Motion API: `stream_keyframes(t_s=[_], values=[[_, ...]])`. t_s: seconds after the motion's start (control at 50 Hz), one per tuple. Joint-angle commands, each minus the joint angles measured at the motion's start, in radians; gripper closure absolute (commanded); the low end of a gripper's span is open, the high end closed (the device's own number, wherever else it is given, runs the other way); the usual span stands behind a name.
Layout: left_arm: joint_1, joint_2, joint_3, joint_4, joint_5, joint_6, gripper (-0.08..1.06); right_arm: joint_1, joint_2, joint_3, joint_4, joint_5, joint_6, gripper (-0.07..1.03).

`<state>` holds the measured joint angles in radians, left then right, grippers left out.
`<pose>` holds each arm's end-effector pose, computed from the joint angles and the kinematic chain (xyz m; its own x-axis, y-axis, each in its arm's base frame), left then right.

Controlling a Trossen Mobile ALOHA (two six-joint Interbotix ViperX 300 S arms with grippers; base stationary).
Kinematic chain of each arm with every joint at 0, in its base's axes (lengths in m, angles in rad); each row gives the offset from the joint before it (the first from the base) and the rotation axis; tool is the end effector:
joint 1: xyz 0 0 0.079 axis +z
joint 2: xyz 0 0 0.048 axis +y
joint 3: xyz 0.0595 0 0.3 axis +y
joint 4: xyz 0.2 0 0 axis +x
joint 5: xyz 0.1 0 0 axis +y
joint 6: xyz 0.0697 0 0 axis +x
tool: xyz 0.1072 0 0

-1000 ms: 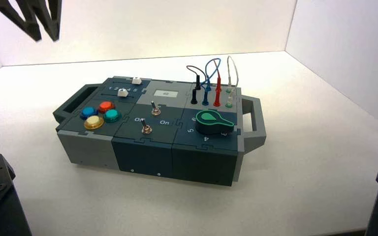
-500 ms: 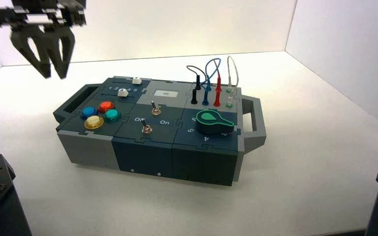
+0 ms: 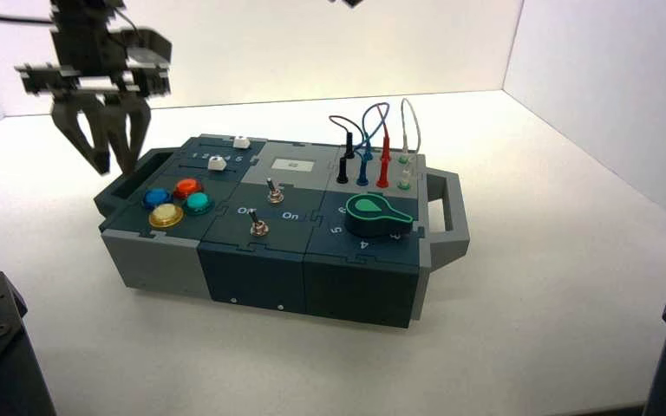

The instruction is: Flip the top switch on with the right gripper.

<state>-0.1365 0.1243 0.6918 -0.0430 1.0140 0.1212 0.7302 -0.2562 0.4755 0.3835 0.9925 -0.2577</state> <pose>0.2532 -0.0413 0.0279 -0.2584 -0.0013 -0.9660 0.2203 0.9736 -0.0603 0.2155 0.2673 0.2119 0.0626 0.4766 -0.8769 -0.7504 0.6018 0.2735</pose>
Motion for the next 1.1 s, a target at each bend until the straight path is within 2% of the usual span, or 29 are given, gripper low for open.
stream_keyframes(t_s=[0.02,0.3,0.42,0.54,0.66,0.78,1.02,1.1], values=[[0.006,0.028,-0.023,0.0,-0.018,0.005,0.51,0.005,-0.003,-0.038,0.003,-0.006,-0.012,0.58],[0.011,0.08,-0.038,0.0,-0.046,0.005,0.52,0.005,0.038,-0.051,0.003,0.017,-0.023,0.58],[0.012,0.072,-0.044,0.0,-0.046,0.003,0.65,0.021,0.083,-0.058,0.005,0.026,-0.028,0.58],[0.014,0.064,-0.049,0.0,-0.048,0.002,0.7,0.061,0.147,-0.086,0.005,0.031,-0.031,0.58],[0.014,0.058,-0.052,0.0,-0.051,0.002,0.82,0.095,0.218,-0.121,0.003,0.032,-0.031,0.58],[0.017,0.055,-0.052,0.0,-0.052,0.003,0.84,0.106,0.272,-0.14,0.003,0.032,-0.031,0.58],[0.02,0.052,-0.055,-0.003,-0.064,0.003,0.99,0.115,0.35,-0.161,0.005,0.055,-0.032,0.58],[0.02,0.051,-0.055,-0.005,-0.071,0.003,1.0,0.117,0.365,-0.172,0.006,0.061,-0.034,0.58]])
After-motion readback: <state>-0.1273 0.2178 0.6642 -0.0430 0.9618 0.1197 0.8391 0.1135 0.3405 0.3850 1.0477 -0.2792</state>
